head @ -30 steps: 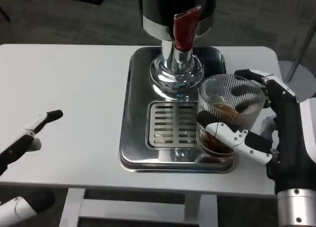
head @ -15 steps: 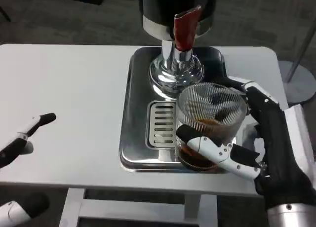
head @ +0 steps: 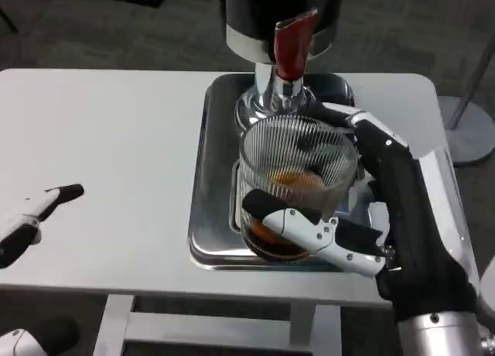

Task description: Grasp the cup under the faucet to collect the drink, then remove the cup.

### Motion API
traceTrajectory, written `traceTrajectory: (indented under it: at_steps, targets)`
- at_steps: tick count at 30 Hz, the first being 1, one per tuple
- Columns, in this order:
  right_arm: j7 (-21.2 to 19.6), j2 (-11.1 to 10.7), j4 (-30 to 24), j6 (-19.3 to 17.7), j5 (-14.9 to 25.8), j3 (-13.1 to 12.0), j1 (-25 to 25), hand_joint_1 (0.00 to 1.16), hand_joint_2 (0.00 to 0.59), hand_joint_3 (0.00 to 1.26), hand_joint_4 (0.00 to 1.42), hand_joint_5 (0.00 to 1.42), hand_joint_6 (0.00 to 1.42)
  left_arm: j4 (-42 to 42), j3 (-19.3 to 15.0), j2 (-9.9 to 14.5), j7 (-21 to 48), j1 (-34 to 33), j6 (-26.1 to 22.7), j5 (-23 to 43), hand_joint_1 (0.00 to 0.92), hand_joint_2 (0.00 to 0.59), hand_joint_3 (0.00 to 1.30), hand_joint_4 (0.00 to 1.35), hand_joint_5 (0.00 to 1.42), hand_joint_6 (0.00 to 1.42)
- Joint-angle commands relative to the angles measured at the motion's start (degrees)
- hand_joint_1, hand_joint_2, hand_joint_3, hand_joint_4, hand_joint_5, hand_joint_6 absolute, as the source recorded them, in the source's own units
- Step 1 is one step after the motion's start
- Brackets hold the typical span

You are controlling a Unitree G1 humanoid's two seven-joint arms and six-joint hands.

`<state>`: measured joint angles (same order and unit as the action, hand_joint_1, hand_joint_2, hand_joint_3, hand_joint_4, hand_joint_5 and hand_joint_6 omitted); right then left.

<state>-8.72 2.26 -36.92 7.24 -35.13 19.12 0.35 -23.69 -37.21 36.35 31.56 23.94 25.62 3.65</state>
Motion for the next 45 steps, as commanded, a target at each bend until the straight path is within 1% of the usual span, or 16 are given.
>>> traceTrajectory:
  at_steps: [1, 4, 6, 12, 16, 19, 26, 34, 42, 45]
  targets:
    - [1.07, 1.15, -2.83, -0.60, -0.38, 1.18, -0.34, 0.92, 0.135, 0.81, 0.95, 1.27, 1.42, -1.26, -0.26, 1.33, 0.75, 0.83, 0.51, -0.86, 0.000, 0.041, 0.03, 0.00, 0.00, 0.15]
    - [2.18, 0.92, -3.57, -0.39, -0.41, 1.06, 0.04, 0.92, 0.135, 0.81, 0.96, 1.27, 1.42, -2.76, 1.87, 3.35, 1.49, -0.98, 0.92, -2.32, 0.000, 0.041, 0.03, 0.00, 0.00, 0.15]
    - [2.67, 0.66, -3.87, -0.53, -0.41, 0.92, 0.35, 0.92, 0.135, 0.81, 0.96, 1.27, 1.42, -3.63, 4.38, 5.13, 1.54, -4.27, 0.71, -4.28, 0.000, 0.041, 0.02, 0.00, 0.00, 0.14]
    - [3.49, 0.50, -4.31, -0.84, -0.39, 0.30, 1.10, 0.92, 0.135, 0.82, 0.97, 1.27, 1.42, -3.50, 9.57, 8.37, 1.28, -11.90, -0.95, -8.98, 0.000, 0.041, 0.01, 0.00, 0.00, 0.14]
    - [3.97, 0.13, -4.58, -1.16, -0.13, 0.05, 1.83, 0.92, 0.134, 0.82, 0.97, 1.28, 1.42, -3.37, 12.27, 9.44, 1.12, -15.44, -1.60, -11.36, 0.000, 0.040, 0.00, 0.00, 0.00, 0.12]
    - [4.27, 0.01, -4.58, -1.34, 0.02, -0.15, 1.97, 0.92, 0.134, 0.83, 0.97, 1.28, 1.42, -3.71, 13.52, 9.69, 1.10, -17.00, -2.21, -13.16, 0.000, 0.031, 0.00, 0.00, 0.00, 0.11]
    - [5.14, -0.57, -4.86, -1.54, 0.26, -0.48, 2.30, 0.92, 0.134, 0.83, 0.97, 1.28, 1.42, -4.41, 13.78, 9.97, 0.97, -17.86, -4.18, -17.34, 0.000, 0.030, 0.00, 0.00, 0.00, 0.10]
    - [6.07, -1.01, -6.26, -1.56, 0.12, -0.70, 3.46, 0.92, 0.140, 0.83, 0.98, 1.28, 1.42, -4.76, 13.77, 9.76, 0.90, -17.47, -5.04, -19.16, 0.000, 0.035, 0.00, 0.00, 0.00, 0.09]
    - [7.24, -1.43, -7.43, -1.23, 0.30, -1.60, 4.15, 0.92, 0.139, 0.83, 0.98, 1.28, 1.42, -4.79, 13.07, 9.73, 0.61, -16.48, -4.14, -20.44, 0.000, 0.036, 0.00, 0.00, 0.00, 0.08]
    - [7.93, -1.57, -8.26, -1.00, 0.57, -1.80, 4.58, 0.92, 0.139, 0.83, 0.98, 1.28, 1.42, -5.32, 12.86, 9.34, 0.32, -15.86, -2.81, -20.01, 0.000, 0.037, 0.00, 0.00, 0.00, 0.08]
